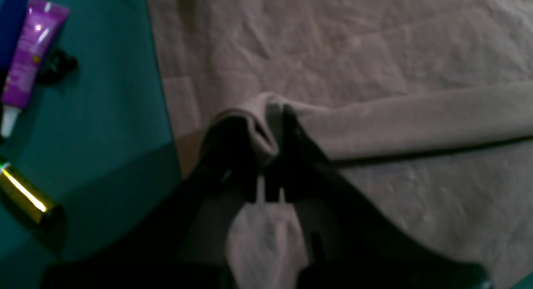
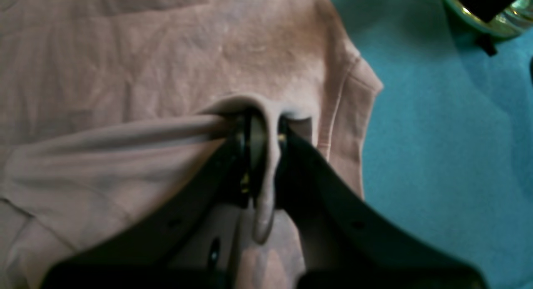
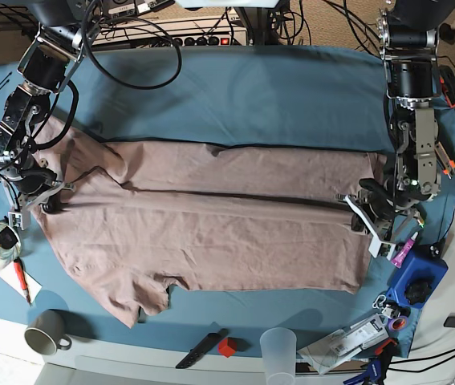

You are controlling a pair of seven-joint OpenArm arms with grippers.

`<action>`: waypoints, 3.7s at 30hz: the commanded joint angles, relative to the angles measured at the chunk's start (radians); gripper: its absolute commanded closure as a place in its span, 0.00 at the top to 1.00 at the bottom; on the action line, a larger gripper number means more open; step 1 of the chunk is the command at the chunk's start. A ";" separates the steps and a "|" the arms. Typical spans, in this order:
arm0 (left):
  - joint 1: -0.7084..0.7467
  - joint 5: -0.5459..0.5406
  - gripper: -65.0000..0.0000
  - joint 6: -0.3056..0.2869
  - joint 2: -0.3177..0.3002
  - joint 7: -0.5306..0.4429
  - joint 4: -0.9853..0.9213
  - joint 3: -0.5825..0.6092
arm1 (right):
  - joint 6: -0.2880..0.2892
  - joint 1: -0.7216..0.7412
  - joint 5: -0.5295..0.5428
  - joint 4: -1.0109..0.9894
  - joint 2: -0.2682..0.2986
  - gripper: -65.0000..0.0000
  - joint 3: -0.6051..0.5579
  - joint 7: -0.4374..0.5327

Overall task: Fold the T-shirt properly
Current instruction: 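Open both grippers and lift them off the folded shirt, then lower both grippers and grasp the folded edge at each end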

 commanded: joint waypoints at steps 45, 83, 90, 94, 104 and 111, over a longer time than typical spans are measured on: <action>0.088 -0.352 0.45 -0.050 -0.093 0.461 0.120 -0.336 | 0.060 0.034 0.395 0.210 0.059 0.29 0.248 -0.399; 0.159 -0.438 0.45 -0.114 -0.093 0.498 0.237 -0.344 | 0.014 -0.151 0.383 0.108 0.053 0.29 0.445 -0.374; 0.241 -0.437 0.45 -0.114 -0.130 0.497 0.317 -0.348 | 0.015 -0.151 0.380 0.192 0.056 0.29 0.521 -0.375; 0.280 -0.437 0.45 -0.114 -0.135 0.492 0.372 -0.349 | 0.009 -0.164 0.349 0.220 0.082 0.29 0.587 -0.381; 0.330 -0.437 0.45 -0.114 -0.135 0.482 0.423 -0.349 | 0.003 -0.223 0.376 0.167 0.061 0.29 0.462 -0.370; 0.330 -0.437 0.45 -0.117 -0.135 0.481 0.423 -0.349 | -0.005 -0.223 0.389 0.041 0.050 0.29 0.352 -0.341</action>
